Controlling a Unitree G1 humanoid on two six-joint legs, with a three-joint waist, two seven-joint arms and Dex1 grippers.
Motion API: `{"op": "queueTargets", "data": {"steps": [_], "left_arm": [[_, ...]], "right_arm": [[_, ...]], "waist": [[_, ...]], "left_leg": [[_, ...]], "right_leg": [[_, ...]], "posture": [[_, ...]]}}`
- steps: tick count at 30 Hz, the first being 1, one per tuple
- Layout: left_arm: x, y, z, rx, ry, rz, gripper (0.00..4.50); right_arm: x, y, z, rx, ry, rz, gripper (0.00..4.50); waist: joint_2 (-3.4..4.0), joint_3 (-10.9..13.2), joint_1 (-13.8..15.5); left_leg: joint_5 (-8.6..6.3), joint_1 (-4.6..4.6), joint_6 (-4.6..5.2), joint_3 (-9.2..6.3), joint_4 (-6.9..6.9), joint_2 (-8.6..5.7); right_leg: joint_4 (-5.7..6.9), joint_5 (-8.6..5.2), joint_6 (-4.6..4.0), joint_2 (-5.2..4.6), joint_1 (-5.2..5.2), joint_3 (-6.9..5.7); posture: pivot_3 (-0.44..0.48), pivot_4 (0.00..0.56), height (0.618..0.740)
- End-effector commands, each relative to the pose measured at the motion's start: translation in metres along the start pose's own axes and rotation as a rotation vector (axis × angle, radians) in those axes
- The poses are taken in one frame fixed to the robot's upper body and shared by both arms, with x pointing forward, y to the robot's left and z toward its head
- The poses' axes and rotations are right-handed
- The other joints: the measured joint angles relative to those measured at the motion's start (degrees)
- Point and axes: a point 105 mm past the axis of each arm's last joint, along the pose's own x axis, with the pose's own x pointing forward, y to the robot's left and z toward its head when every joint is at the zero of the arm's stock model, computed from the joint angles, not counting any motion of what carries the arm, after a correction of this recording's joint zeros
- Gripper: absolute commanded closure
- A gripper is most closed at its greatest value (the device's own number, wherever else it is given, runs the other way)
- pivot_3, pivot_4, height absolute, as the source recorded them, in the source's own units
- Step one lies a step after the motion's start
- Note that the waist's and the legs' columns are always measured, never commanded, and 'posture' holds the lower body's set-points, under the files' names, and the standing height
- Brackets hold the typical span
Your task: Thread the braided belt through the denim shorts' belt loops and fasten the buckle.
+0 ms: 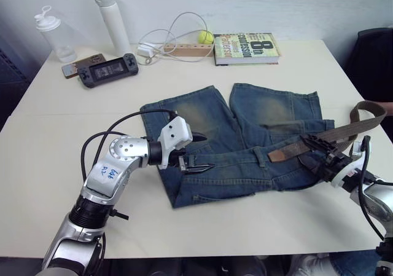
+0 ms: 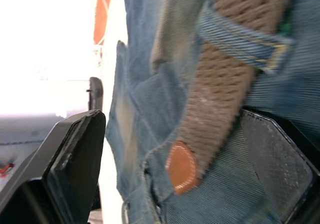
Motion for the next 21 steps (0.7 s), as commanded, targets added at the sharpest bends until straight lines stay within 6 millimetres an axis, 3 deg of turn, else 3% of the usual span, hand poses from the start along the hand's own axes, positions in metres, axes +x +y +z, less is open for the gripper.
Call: {"op": "queueTargets", "data": {"steps": [1, 7, 10, 12, 18, 21], "left_arm": [[-0.003, 0.000, 0.011, 0.031, -0.040, 0.015, 0.00], [-0.003, 0.001, 0.010, 0.031, -0.042, 0.020, 0.00], [-0.003, 0.001, 0.011, 0.031, -0.042, 0.020, 0.00], [-0.003, 0.002, 0.011, 0.032, -0.041, 0.021, 0.00], [-0.003, 0.004, 0.012, 0.035, -0.040, 0.020, 0.00], [-0.005, 0.006, 0.012, 0.039, -0.039, 0.031, 0.00]], "right_arm": [[0.002, 0.014, 0.002, -0.002, -0.023, 0.085, 0.06], [0.007, 0.000, 0.004, 0.028, -0.056, 0.069, 0.06], [0.008, -0.005, 0.008, 0.058, -0.091, 0.074, 0.78], [0.009, -0.007, 0.008, 0.072, -0.105, 0.079, 1.54], [0.016, -0.008, -0.003, 0.091, -0.103, 0.095, 4.39], [0.022, -0.002, -0.019, 0.109, -0.084, 0.118, 4.45]], "waist": [[0.00, 0.0, 0.0], [0.00, 0.0, 0.0], [0.00, 0.0, 0.0], [0.00, 0.0, 0.0], [0.00, 0.0, -0.1], [0.00, 0.0, -0.2]], "left_leg": [[0.00, 0.00, 0.00, 0.01, 0.00, 0.00], [0.00, 0.00, 0.01, 0.00, 0.00, 0.00], [0.00, 0.00, 0.01, 0.01, 0.00, 0.00], [0.00, 0.00, 0.01, 0.00, 0.00, 0.00], [0.00, 0.02, 0.00, -0.01, 0.00, 0.00], [0.00, 0.03, 0.00, -0.01, -0.01, 0.00]], "right_leg": [[0.00, 0.00, 0.00, -0.01, 0.00, 0.00], [-0.02, 0.00, 0.00, 0.00, 0.00, 0.00], [-0.03, 0.00, 0.00, 0.00, 0.00, 0.01], [-0.03, 0.00, 0.00, -0.01, 0.00, 0.00], [-0.03, 0.00, 0.00, 0.00, 0.01, 0.00], [-0.04, 0.00, 0.00, 0.00, 0.00, 0.01]], "posture": [[0.000, 0.150, 0.734], [0.000, 0.150, 0.734], [0.000, 0.150, 0.734], [0.000, 0.150, 0.734], [0.000, 0.150, 0.734], [0.000, 0.150, 0.734]]}}
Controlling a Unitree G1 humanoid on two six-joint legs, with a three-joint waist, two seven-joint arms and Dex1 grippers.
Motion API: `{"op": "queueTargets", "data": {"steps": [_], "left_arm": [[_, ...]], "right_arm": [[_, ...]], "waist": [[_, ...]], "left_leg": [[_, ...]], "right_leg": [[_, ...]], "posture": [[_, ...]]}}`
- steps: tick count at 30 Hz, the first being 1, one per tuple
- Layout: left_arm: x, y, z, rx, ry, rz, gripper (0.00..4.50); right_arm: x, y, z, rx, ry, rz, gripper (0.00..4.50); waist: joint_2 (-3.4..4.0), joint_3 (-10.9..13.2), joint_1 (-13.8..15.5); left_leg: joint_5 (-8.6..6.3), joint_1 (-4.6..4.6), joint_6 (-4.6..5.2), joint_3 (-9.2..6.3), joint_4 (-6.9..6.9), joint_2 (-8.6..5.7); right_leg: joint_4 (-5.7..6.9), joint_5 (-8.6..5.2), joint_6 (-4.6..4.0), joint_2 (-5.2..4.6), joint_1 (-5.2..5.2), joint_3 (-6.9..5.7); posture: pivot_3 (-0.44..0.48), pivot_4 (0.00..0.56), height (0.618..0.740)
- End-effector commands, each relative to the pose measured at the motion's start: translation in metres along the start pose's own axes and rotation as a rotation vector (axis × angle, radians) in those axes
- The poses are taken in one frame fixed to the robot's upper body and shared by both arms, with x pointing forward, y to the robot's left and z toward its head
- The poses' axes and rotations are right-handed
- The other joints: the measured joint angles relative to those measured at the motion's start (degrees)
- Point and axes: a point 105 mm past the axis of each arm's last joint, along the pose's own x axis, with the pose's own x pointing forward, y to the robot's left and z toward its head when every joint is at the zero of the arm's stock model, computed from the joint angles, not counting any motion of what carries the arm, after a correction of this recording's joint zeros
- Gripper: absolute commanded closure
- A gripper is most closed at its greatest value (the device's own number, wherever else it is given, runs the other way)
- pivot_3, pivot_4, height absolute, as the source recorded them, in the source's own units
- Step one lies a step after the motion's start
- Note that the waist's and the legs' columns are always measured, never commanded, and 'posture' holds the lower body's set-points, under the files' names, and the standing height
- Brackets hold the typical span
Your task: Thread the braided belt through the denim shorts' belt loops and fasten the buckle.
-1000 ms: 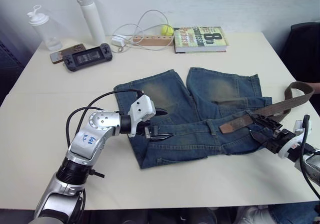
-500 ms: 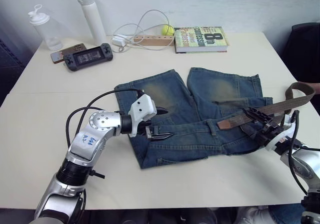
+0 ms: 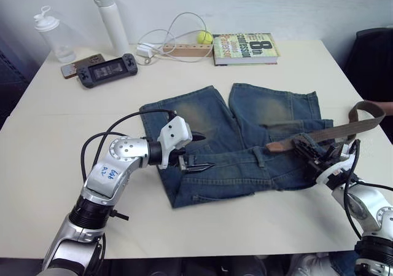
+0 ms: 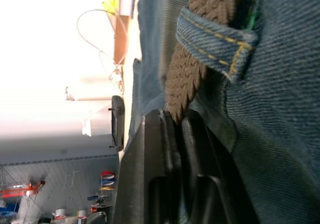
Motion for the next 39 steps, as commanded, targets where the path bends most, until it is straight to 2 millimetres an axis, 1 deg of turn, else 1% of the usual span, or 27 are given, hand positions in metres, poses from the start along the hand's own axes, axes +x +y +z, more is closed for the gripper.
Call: {"op": "queueTargets", "data": {"steps": [1, 3, 5, 8, 10, 14, 23, 26, 30, 33, 37, 39], "left_arm": [[-0.005, 0.006, 0.013, 0.042, -0.038, 0.019, 0.00], [-0.006, 0.007, 0.013, 0.045, -0.036, 0.022, 0.00], [-0.006, 0.008, 0.013, 0.046, -0.036, 0.022, 0.00], [-0.003, 0.007, 0.015, 0.049, -0.041, 0.012, 0.00], [-0.003, 0.006, 0.016, 0.051, -0.044, 0.008, 0.00], [-0.002, 0.007, 0.016, 0.051, -0.047, 0.004, 0.00], [-0.002, 0.006, 0.015, 0.047, -0.047, -0.002, 0.00], [-0.002, 0.006, 0.015, 0.047, -0.045, -0.003, 0.00], [-0.002, 0.006, 0.014, 0.047, -0.044, -0.003, 0.00], [-0.001, 0.006, 0.015, 0.047, -0.046, -0.006, 0.00], [0.000, 0.005, 0.015, 0.048, -0.046, -0.011, 0.00], [0.000, 0.005, 0.014, 0.047, -0.045, -0.013, 0.00]], "right_arm": [[0.002, 0.008, -0.020, 0.011, 0.027, 0.036, 4.45], [0.001, 0.007, -0.027, 0.002, 0.039, 0.031, 4.45], [0.000, 0.005, -0.028, -0.005, 0.030, 0.020, 4.45], [-0.004, -0.004, -0.023, -0.044, -0.018, -0.024, 4.45], [-0.007, -0.006, -0.019, -0.057, -0.042, -0.030, 4.45], [-0.012, -0.006, -0.013, -0.120, -0.055, -0.036, 4.45], [-0.017, -0.004, -0.005, -0.164, -0.060, -0.027, 4.45], [-0.018, -0.003, -0.012, -0.187, -0.021, -0.018, 4.45], [-0.017, -0.004, -0.032, -0.241, 0.021, -0.012, 4.45], [-0.014, -0.004, -0.043, -0.272, 0.028, -0.003, 4.45], [-0.009, 0.000, -0.054, -0.263, 0.020, 0.016, 4.45], [-0.004, 0.004, -0.065, -0.259, 0.033, 0.028, 4.45]], "waist": [[0.00, 0.0, -0.2], [0.00, 0.0, -0.3], [0.00, 0.0, -0.2], [0.00, 0.0, -0.1], [0.00, 0.0, 0.0], [0.00, 0.0, 0.1], [0.00, 0.0, 0.2], [0.00, 0.0, 0.2], [0.00, 0.0, 0.2], [0.00, 0.0, 0.1], [0.00, 0.0, -0.1], [0.00, 0.0, -0.2]], "left_leg": [[0.00, 0.00, -0.01, 0.00, -0.05, 0.03], [0.01, 0.00, -0.02, -0.01, -0.06, 0.04], [0.01, 0.00, -0.02, -0.02, -0.07, 0.04], [0.01, 0.01, -0.02, -0.01, -0.06, 0.03], [0.01, 0.01, -0.02, -0.01, -0.06, 0.03], [0.00, 0.01, 0.00, -0.02, -0.03, 0.00], [-0.01, 0.01, 0.01, -0.04, -0.03, -0.01], [-0.01, 0.01, 0.01, -0.04, -0.03, -0.01], [-0.01, 0.00, 0.01, -0.05, -0.05, -0.01], [-0.01, 0.01, 0.01, -0.07, -0.06, -0.01], [-0.01, 0.02, -0.01, -0.07, -0.08, 0.00], [-0.01, 0.03, -0.03, -0.07, -0.11, 0.02]], "right_leg": [[0.00, 0.00, 0.00, 0.02, -0.01, 0.00], [0.03, 0.00, 0.00, 0.04, -0.02, 0.01], [0.04, 0.00, 0.00, 0.03, -0.02, 0.00], [0.02, 0.00, 0.00, 0.03, -0.01, 0.00], [0.01, 0.00, 0.00, 0.03, -0.01, 0.00], [-0.01, 0.00, 0.00, 0.00, 0.02, 0.00], [-0.05, 0.00, 0.00, 0.00, 0.02, -0.01], [-0.05, 0.00, 0.00, -0.01, 0.02, -0.01], [-0.08, 0.00, 0.00, 0.00, 0.02, -0.01], [-0.09, 0.00, 0.00, 0.00, 0.02, -0.01], [-0.18, 0.00, 0.00, 0.02, 0.00, -0.01], [-0.18, 0.00, 0.00, 0.05, -0.01, 0.00]], "posture": [[0.000, 0.150, 0.734], [0.000, 0.150, 0.734], [0.000, 0.150, 0.734], [0.000, 0.150, 0.734], [0.000, 0.150, 0.734], [0.000, 0.150, 0.734], [0.000, 0.150, 0.734], [0.000, 0.150, 0.734], [0.000, 0.150, 0.734], [0.000, 0.150, 0.734], [0.000, 0.150, 0.734], [0.000, 0.150, 0.734]]}}
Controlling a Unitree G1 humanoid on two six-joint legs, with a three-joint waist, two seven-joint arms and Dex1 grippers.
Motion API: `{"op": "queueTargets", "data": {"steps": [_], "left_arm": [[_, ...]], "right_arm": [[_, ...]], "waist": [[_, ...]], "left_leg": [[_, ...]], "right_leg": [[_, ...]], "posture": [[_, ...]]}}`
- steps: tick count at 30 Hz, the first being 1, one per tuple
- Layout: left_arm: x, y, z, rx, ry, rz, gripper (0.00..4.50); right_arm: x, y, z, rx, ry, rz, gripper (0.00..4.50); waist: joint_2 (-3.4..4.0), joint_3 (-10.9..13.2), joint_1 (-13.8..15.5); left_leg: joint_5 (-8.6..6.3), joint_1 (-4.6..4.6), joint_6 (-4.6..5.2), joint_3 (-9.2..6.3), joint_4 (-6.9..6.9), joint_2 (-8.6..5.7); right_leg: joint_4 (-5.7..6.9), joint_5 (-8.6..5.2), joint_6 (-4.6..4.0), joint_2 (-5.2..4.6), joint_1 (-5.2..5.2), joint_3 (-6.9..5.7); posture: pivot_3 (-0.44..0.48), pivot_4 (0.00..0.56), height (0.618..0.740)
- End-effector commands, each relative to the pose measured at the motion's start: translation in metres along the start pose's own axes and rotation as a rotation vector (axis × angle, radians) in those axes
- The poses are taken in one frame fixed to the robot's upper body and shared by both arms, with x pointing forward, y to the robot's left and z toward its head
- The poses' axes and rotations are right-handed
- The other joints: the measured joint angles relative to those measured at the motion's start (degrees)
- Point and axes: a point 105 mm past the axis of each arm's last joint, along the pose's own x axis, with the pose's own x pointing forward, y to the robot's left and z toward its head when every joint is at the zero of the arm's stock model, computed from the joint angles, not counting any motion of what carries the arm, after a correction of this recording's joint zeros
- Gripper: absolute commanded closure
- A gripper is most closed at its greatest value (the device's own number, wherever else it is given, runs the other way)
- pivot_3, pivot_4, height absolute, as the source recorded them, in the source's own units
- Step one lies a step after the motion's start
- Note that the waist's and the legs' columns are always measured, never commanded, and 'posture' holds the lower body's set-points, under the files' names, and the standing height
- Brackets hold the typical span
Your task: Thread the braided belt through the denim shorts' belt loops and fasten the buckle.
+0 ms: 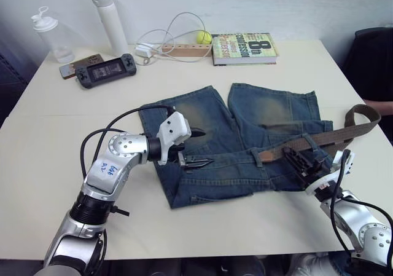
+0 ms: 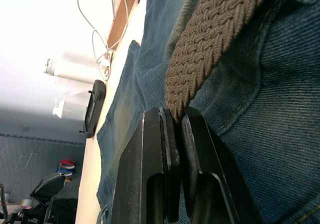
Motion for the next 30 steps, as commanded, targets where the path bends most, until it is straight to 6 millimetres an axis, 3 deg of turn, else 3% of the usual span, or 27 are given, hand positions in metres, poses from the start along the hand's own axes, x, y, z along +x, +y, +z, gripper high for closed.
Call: {"op": "queueTargets", "data": {"steps": [1, 5, 11, 15, 18, 24, 27, 30], "left_arm": [[0.001, -0.001, 0.010, 0.036, -0.030, -0.013, 0.00], [0.002, -0.002, 0.010, 0.034, -0.033, -0.015, 0.00], [0.004, -0.004, 0.009, 0.034, -0.035, -0.018, 0.00], [0.004, -0.004, 0.009, 0.032, -0.033, -0.017, 0.00], [0.004, -0.004, 0.008, 0.031, -0.031, -0.017, 0.00], [0.004, -0.004, 0.008, 0.030, -0.033, -0.017, 0.00], [0.005, -0.004, 0.008, 0.030, -0.033, -0.019, 0.00], [0.005, -0.004, 0.008, 0.030, -0.033, -0.019, 0.00]], "right_arm": [[0.009, 0.012, -0.028, 0.011, 0.060, 0.028, 4.45], [0.020, 0.024, -0.051, 0.013, 0.096, 0.048, 4.45], [0.030, 0.028, -0.062, 0.062, 0.104, 0.048, 4.45], [0.042, 0.022, -0.090, -0.061, 0.224, -0.040, 4.45], [0.047, 0.030, -0.108, -0.136, 0.300, -0.012, 4.45], [0.050, 0.028, -0.097, -0.096, 0.267, -0.020, 4.45], [0.045, 0.026, -0.079, -0.043, 0.203, -0.041, 3.34], [0.044, 0.022, -0.061, 0.000, 0.132, -0.073, 1.94]], "waist": [[0.00, 0.0, -0.2], [0.00, 0.0, -1.2], [0.00, 0.0, -1.4], [-0.14, -0.1, -1.8], [-0.31, -0.2, -2.3], [-0.33, -0.2, -2.8], [-0.33, -0.2, -2.5], [-0.32, -0.2, -2.5]], "left_leg": [[0.00, 0.00, -0.01, 0.00, -0.02, 0.01], [0.03, 0.03, -0.06, -0.02, -0.08, 0.02], [0.03, 0.06, -0.09, -0.05, -0.11, 0.02], [0.03, 0.10, -0.09, -0.05, -0.12, 0.02], [0.02, 0.19, -0.14, -0.09, -0.17, 0.02], [0.07, 0.34, -0.26, -0.19, -0.49, 0.02], [0.09, 0.40, -0.29, -0.19, -0.60, 0.02], [0.10, 0.39, -0.30, -0.21, -0.64, 0.01]], "right_leg": [[0.01, 0.00, 0.00, 0.01, -0.01, 0.00], [0.05, -0.01, -0.01, 0.03, -0.02, 0.01], [0.23, -0.01, -0.03, 0.07, -0.06, 0.04], [0.23, -0.02, -0.03, 0.09, -0.06, 0.07], [0.22, -0.04, -0.08, 0.14, -0.05, 0.11], [0.27, -0.10, -0.19, 0.21, -0.08, 0.14], [0.26, -0.11, -0.19, 0.21, -0.06, 0.15], [0.26, -0.11, -0.20, 0.20, -0.06, 0.15]], "posture": [[0.000, 0.150, 0.734], [0.000, 0.150, 0.734], [0.000, 0.150, 0.734], [0.000, 0.150, 0.734], [0.000, 0.150, 0.734], [0.000, 0.150, 0.734], [0.000, 0.150, 0.734], [0.000, 0.150, 0.734]]}}
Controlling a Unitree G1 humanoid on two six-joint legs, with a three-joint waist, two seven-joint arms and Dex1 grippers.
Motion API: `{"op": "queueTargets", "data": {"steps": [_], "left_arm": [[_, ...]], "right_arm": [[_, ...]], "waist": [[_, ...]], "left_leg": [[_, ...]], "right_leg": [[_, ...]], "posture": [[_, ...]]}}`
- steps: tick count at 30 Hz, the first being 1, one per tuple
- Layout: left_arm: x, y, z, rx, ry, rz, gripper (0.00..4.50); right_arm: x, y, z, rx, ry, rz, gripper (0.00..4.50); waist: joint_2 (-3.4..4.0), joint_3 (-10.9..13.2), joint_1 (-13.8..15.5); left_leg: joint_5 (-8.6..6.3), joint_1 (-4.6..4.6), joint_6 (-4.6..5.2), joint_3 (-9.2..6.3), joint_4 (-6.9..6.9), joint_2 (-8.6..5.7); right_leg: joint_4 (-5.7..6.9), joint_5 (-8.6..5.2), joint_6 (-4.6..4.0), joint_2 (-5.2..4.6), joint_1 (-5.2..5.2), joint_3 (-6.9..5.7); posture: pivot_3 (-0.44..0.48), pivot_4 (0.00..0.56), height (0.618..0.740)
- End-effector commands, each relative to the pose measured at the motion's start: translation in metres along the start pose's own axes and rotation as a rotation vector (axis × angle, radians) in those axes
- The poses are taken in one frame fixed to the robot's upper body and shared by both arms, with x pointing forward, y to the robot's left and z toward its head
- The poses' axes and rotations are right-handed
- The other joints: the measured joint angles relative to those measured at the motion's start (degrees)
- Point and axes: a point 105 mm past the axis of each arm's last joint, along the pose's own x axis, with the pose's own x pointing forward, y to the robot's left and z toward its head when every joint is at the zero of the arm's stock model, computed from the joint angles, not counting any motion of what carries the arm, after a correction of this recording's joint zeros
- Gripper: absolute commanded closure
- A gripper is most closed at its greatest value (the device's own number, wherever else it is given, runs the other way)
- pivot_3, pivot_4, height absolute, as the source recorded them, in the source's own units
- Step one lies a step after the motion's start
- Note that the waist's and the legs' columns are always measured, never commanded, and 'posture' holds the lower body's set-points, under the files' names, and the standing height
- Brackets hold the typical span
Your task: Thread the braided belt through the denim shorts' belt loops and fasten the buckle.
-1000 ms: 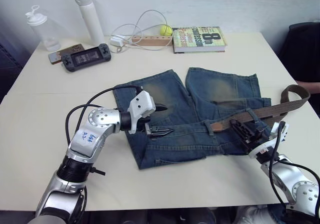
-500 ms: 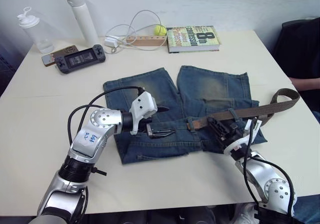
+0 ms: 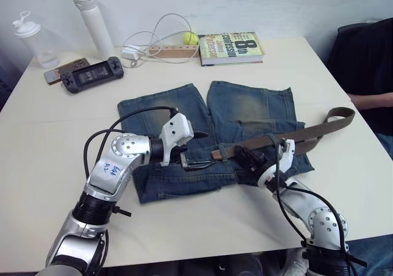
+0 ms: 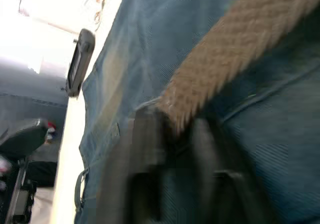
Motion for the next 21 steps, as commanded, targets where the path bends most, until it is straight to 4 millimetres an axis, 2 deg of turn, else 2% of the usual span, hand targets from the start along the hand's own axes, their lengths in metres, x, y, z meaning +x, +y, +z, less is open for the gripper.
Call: {"op": "queueTargets", "data": {"steps": [1, 6, 14, 17, 19, 21], "left_arm": [[0.001, -0.001, 0.008, 0.035, -0.027, -0.006, 0.00], [0.002, -0.002, 0.007, 0.039, -0.024, -0.008, 0.00], [0.002, -0.002, 0.007, 0.043, -0.026, -0.008, 0.00], [0.001, -0.001, 0.006, 0.043, -0.024, -0.007, 0.00], [0.001, -0.002, 0.006, 0.046, -0.021, -0.007, 0.00], [0.001, -0.002, 0.006, 0.047, -0.019, -0.006, 0.00]], "right_arm": [[-0.008, -0.007, 0.018, 0.103, -0.083, -0.035, 1.94], [-0.018, -0.001, 0.048, 0.255, -0.204, 0.014, 1.94], [-0.021, -0.008, 0.058, 0.290, -0.233, -0.016, 1.94], [-0.019, -0.007, 0.053, 0.282, -0.200, -0.012, 2.76], [-0.015, -0.004, 0.042, 0.273, -0.161, -0.004, 3.68], [-0.008, 0.004, 0.025, 0.268, -0.103, 0.005, 4.25]], "waist": [[0.00, 0.0, 0.1], [0.05, 0.0, 1.2], [0.06, 0.0, 1.3], [0.06, 0.0, 1.2], [0.06, 0.0, 1.2], [0.06, 0.0, 1.2]], "left_leg": [[0.00, 0.00, 0.00, -0.01, 0.01, 0.00], [0.00, -0.03, 0.01, -0.01, 0.01, -0.04], [0.01, -0.15, 0.01, -0.02, 0.02, -0.04], [0.01, -0.16, 0.01, -0.03, 0.01, -0.04], [0.01, -0.20, 0.00, -0.02, 0.02, -0.03], [0.01, -0.21, 0.00, -0.02, 0.01, -0.03]], "right_leg": [[0.00, 0.00, 0.00, 0.00, 0.02, 0.00], [-0.02, 0.00, 0.00, -0.04, 0.00, -0.01], [-0.01, 0.00, 0.00, -0.04, -0.09, -0.03], [-0.01, 0.00, 0.00, -0.04, -0.12, -0.03], [0.00, 0.00, 0.00, -0.04, -0.15, -0.03], [0.01, 0.00, 0.00, -0.04, -0.17, -0.02]], "posture": [[0.000, 0.150, 0.734], [0.000, 0.150, 0.734], [0.000, 0.150, 0.734], [0.000, 0.150, 0.734], [0.000, 0.150, 0.734], [0.000, 0.150, 0.734]]}}
